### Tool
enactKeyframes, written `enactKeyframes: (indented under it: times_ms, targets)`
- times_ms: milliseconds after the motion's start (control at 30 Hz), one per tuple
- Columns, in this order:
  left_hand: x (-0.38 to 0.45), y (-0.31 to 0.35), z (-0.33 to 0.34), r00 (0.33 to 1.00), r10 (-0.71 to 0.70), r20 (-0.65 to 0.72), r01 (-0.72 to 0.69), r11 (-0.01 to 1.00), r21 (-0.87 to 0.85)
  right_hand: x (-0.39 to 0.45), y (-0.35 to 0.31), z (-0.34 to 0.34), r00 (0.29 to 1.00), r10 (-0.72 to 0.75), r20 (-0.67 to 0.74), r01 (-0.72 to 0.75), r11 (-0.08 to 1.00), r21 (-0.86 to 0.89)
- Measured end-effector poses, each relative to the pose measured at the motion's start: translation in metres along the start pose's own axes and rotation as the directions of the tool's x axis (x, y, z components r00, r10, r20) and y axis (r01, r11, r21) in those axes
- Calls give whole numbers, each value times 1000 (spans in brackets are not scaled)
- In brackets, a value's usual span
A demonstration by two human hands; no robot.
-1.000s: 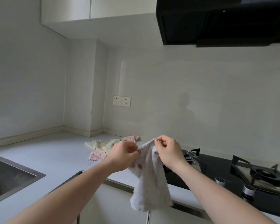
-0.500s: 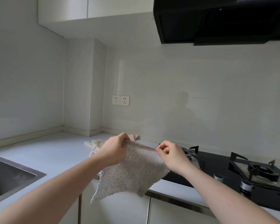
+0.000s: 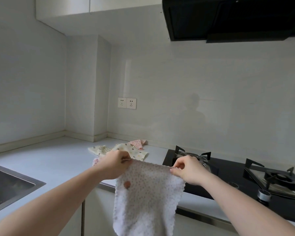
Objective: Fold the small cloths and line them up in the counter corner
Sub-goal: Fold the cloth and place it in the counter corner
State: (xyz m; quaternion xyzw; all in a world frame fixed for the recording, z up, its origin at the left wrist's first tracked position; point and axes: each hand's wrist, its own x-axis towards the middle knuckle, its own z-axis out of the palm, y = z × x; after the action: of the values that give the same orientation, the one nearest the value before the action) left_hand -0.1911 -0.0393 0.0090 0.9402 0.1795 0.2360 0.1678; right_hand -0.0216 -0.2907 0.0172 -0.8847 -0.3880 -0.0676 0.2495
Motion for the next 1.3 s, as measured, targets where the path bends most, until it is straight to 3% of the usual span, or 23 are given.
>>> enactKeyframes:
  times_ms: [200,400,633,767,900,1133,1300]
  targets:
    - [18,1,8,995,-49,-82,53,998,40,22,12,11,989,138,-57,-140,990,-30]
    - [41,5,19,971,-229,-65,225,973,-55,48,14,16,968,234,-96,-238,970,-42]
    - [68,2,30,937,-349,15,329,869,-370,77,14,25,939,336,-76,-301,907,296]
    - [75,-1,31,938,-347,-22,301,843,-447,90,17,29,941,267,-210,-210,942,260]
    - [75,-9,36,949,-314,-16,272,847,-457,91,18,31,949,197,-247,-150,969,197]
    - [56,-26,55,956,-282,81,292,891,-348,66,28,45,989,42,-144,-41,999,11]
    - [35,-34,62,961,-252,111,272,931,-242,37,37,55,999,8,-51,-11,998,-61]
